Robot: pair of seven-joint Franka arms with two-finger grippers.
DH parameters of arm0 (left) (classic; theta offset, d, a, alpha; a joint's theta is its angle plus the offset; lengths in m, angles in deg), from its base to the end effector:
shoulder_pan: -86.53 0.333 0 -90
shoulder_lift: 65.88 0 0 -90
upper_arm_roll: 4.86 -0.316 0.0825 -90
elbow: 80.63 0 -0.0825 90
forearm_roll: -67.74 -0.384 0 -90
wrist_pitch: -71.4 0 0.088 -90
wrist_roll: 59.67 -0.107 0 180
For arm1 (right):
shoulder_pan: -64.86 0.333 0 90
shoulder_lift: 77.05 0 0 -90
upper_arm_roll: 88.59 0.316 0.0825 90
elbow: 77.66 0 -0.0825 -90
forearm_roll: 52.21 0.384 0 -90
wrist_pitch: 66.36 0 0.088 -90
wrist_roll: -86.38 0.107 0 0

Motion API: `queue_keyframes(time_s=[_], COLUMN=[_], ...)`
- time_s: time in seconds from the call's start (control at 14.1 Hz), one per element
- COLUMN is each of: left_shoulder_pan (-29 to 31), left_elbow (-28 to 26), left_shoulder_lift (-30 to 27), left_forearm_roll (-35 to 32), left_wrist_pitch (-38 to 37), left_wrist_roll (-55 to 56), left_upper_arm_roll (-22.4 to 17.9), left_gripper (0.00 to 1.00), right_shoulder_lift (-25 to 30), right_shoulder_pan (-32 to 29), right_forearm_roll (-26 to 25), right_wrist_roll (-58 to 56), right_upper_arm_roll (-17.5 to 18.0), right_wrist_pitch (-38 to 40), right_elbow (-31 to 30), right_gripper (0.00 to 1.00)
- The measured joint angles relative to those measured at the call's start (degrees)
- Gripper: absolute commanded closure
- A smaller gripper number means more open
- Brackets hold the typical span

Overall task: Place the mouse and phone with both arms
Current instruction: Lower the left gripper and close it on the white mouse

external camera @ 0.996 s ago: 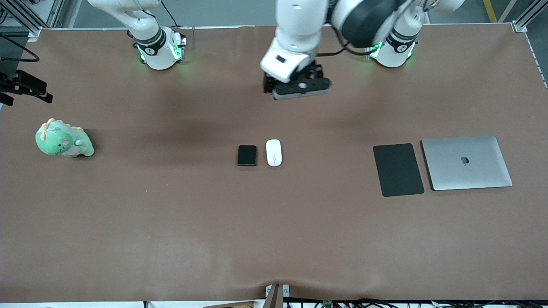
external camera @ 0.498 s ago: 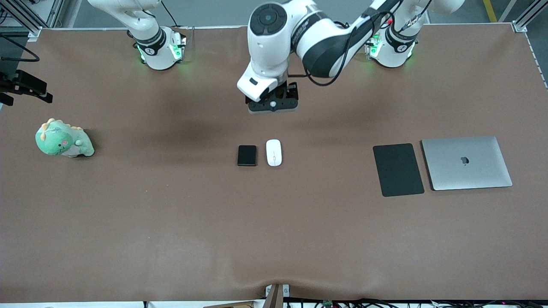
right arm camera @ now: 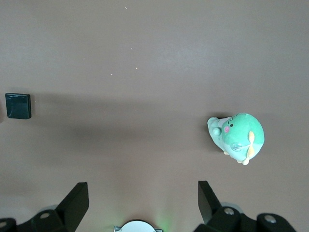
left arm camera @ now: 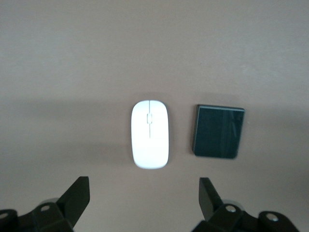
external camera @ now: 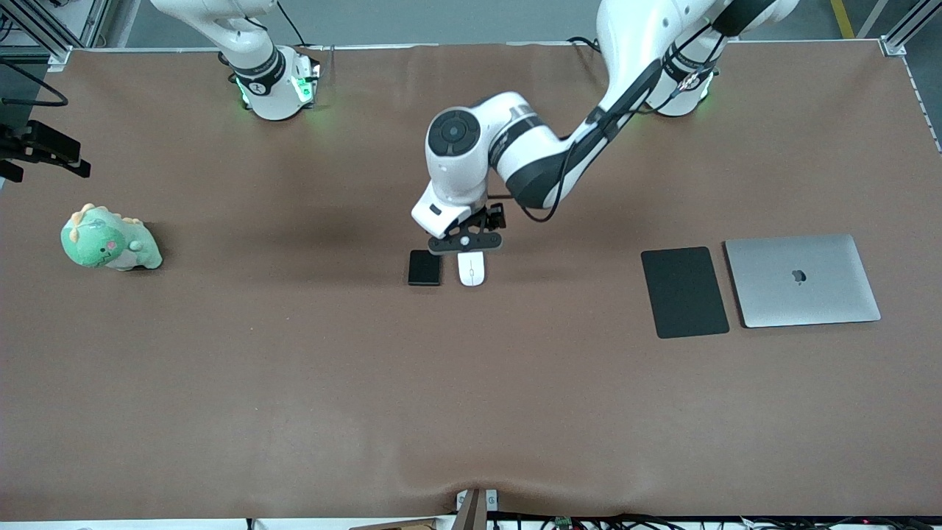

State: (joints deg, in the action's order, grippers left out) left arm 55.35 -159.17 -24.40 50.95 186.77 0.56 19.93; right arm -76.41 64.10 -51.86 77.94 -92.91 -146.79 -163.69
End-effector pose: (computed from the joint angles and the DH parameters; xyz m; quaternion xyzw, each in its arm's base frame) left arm 0.4738 -0.5512 0.3133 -0.9997 -0.0204 0.0117 0.0008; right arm 0.5315 -0.0468 0.6488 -0.9986 -0.0297 0.0426 0.0085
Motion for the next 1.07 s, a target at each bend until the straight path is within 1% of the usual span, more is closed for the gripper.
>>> queue_keyframes(time_s=[0.36,0.78,1.07], left_shoulder_pan=[0.00,-0.24,-0.34], left_elbow=[0.00,-0.03,-0.09], left_shoulder_lift=[5.29,8.15,10.73], left_forearm_roll=[-2.43,-2.64,-4.50], left_wrist_pitch=[4.98,8.26,9.69], left_wrist_roll=[0.00,-0.14,-0.31], left_upper_arm_roll=[-1.22,-1.31,-1.32], left_gripper=[0.00,0.00,0.00], right_shoulder_lift=[-0.74,-3.87,-5.82], right_shoulder_pan=[0.08,0.69,1.44], right_forearm_roll=[0.00,0.00,0.00], right_wrist_roll=[-0.04,-0.04,-0.05], right_upper_arm_roll=[0.10,0.68,0.78], right_wrist_pitch=[-0.06,-0.15,-0.39], right_elbow=[-0.15,-0.44,-0.48], right_gripper=[0.00,0.00,0.00])
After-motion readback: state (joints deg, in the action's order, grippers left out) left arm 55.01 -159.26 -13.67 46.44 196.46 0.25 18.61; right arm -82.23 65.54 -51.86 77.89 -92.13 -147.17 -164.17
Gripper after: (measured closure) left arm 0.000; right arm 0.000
